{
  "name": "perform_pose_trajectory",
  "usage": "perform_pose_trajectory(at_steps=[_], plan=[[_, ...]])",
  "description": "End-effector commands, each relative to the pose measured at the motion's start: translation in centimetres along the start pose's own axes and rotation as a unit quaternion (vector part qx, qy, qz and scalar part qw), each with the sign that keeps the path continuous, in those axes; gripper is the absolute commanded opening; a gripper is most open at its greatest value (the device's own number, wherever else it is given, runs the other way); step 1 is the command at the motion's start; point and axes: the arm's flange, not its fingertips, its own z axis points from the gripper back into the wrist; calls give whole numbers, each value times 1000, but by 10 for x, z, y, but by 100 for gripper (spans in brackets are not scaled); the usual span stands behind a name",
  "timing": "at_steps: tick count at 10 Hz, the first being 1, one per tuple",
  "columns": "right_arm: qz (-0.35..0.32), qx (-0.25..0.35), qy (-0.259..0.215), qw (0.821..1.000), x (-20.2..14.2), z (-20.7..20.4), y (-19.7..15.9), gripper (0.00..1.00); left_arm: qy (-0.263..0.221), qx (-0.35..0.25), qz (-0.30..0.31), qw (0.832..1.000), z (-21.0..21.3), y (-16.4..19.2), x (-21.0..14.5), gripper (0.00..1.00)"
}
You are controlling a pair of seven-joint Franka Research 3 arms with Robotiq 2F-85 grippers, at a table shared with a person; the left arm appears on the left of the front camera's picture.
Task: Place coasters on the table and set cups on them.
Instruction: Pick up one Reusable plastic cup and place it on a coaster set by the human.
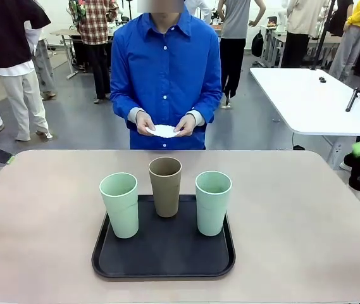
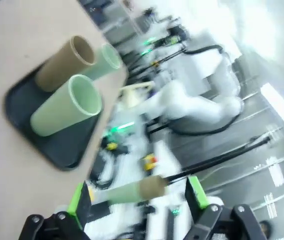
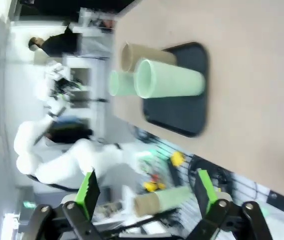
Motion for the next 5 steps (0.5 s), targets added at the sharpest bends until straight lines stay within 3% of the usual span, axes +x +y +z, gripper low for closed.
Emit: perform_pose_trajectory(at_steps=[1, 5], plan=[[-55, 96, -51, 993, -2, 25, -6, 100, -34, -59, 109, 992, 43, 31, 2, 100], [-51, 68, -47, 995, -5, 49, -22, 100, -57, -25, 170, 983, 78, 58, -26, 100]])
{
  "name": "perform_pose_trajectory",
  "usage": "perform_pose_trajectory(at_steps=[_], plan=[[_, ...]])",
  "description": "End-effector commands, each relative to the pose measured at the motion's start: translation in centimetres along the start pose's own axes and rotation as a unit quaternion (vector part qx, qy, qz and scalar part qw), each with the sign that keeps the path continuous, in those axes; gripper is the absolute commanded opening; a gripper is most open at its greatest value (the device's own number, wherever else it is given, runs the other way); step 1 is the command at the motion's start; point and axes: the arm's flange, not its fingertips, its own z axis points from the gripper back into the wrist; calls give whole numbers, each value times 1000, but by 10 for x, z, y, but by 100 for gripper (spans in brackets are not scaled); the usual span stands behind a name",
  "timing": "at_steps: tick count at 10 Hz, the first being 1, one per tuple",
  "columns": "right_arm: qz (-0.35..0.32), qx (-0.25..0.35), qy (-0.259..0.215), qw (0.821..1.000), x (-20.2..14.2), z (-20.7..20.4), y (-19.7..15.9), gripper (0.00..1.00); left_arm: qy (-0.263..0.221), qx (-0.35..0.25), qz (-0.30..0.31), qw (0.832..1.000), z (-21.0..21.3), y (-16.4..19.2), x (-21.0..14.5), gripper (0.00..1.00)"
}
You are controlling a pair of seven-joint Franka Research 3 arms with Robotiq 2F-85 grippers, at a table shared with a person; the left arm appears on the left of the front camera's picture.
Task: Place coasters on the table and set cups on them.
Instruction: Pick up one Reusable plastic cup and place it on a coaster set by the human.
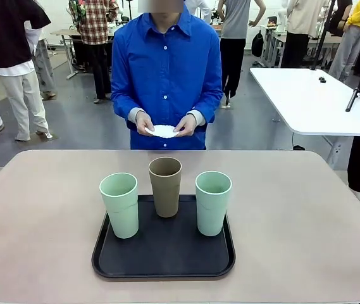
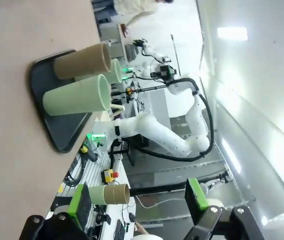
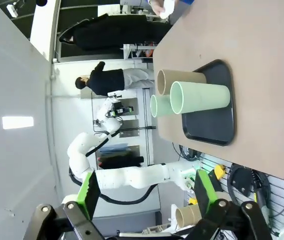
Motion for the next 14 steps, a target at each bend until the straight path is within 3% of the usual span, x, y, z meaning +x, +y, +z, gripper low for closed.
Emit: perform_pose_trajectory(at_steps=[1, 6, 9, 10, 11, 14], plan=[[32, -43, 15, 998, 8, -4, -3, 100, -7, 28, 19, 999, 6, -5, 2, 100], [85, -89, 35, 992, 22, -10, -26, 100, -33, 77, 43, 996, 21, -2, -4, 100], [96, -84, 64, 990, 27, -21, -33, 100, -34, 99, 47, 993, 21, -5, -4, 100], [98, -73, 84, 989, 26, -24, -34, 100, -38, 75, 32, 996, 25, 1, -3, 100], [86, -79, 52, 992, 20, -19, -29, 100, -38, 75, 32, 996, 25, 1, -3, 100], [86, -79, 52, 992, 20, -19, -29, 100, -38, 75, 32, 996, 25, 1, -3, 100]])
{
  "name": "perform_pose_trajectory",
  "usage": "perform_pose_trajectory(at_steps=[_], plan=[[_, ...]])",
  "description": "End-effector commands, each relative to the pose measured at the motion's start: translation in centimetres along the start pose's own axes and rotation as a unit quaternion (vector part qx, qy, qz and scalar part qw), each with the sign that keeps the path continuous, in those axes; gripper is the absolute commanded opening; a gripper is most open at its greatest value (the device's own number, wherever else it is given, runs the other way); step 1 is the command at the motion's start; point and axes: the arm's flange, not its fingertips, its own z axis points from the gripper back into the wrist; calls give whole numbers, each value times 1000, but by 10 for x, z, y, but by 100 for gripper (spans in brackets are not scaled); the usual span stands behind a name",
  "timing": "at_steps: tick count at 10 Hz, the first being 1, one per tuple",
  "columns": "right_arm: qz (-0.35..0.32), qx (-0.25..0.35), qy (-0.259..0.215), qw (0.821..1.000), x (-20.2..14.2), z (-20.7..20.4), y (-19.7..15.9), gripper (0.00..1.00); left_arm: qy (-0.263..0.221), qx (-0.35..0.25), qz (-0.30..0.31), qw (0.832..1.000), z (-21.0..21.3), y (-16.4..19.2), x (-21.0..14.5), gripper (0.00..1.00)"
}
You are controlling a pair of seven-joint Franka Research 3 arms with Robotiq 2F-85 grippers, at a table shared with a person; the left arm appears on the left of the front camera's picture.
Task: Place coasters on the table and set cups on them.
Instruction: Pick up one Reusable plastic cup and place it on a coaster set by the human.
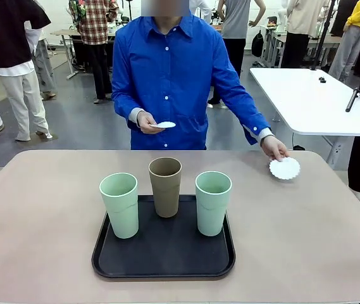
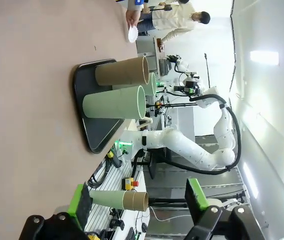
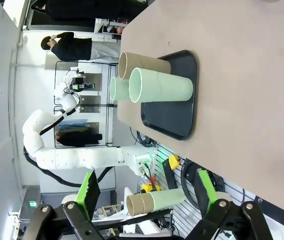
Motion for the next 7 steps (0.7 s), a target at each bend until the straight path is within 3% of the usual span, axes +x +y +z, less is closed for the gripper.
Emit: perform_pose_trajectory(at_steps=[1, 7], plan=[[-4, -3, -4, 1000, -1, 2, 1, 100, -2, -5, -2, 1000, 0, -1, 0, 100], [-4, -3, -4, 1000, -1, 2, 1, 100, -2, -5, -2, 1000, 0, -1, 0, 100]])
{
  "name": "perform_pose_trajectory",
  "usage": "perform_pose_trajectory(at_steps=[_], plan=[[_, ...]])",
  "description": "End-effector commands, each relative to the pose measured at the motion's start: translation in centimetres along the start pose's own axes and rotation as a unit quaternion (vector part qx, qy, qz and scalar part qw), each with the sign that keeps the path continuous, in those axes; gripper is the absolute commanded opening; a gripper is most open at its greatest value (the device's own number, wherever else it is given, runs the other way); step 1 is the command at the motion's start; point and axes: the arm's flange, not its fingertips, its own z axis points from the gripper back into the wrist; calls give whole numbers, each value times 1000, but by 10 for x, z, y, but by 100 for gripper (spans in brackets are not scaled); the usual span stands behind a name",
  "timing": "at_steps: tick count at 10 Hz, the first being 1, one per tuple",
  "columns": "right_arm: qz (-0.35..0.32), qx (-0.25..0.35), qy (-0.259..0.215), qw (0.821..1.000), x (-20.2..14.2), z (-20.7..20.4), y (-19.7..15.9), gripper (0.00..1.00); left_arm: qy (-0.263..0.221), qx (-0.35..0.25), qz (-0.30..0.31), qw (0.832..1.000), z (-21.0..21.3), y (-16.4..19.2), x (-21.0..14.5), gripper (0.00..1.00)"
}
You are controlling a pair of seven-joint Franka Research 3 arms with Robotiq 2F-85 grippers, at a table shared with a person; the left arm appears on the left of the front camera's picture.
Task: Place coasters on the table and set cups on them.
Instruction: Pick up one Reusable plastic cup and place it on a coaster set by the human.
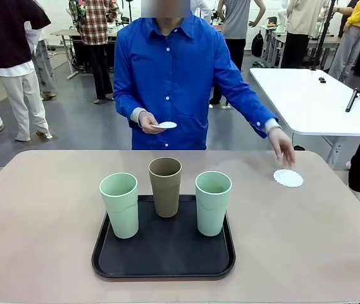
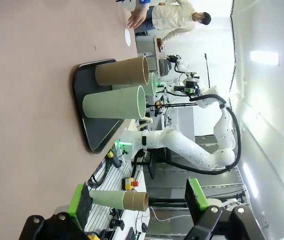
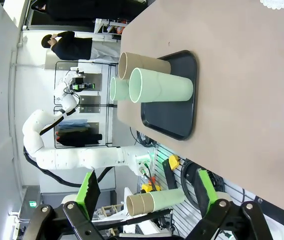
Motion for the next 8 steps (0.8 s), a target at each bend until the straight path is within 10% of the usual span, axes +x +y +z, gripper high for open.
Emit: perform_pose_trajectory(at_steps=[1, 8], plan=[[-4, -3, -4, 1000, -1, 2, 1, 100, -2, -5, -2, 1000, 1, -1, 0, 100], [-4, -3, -4, 1000, -1, 2, 1, 100, -2, -5, -2, 1000, 1, -1, 0, 100]])
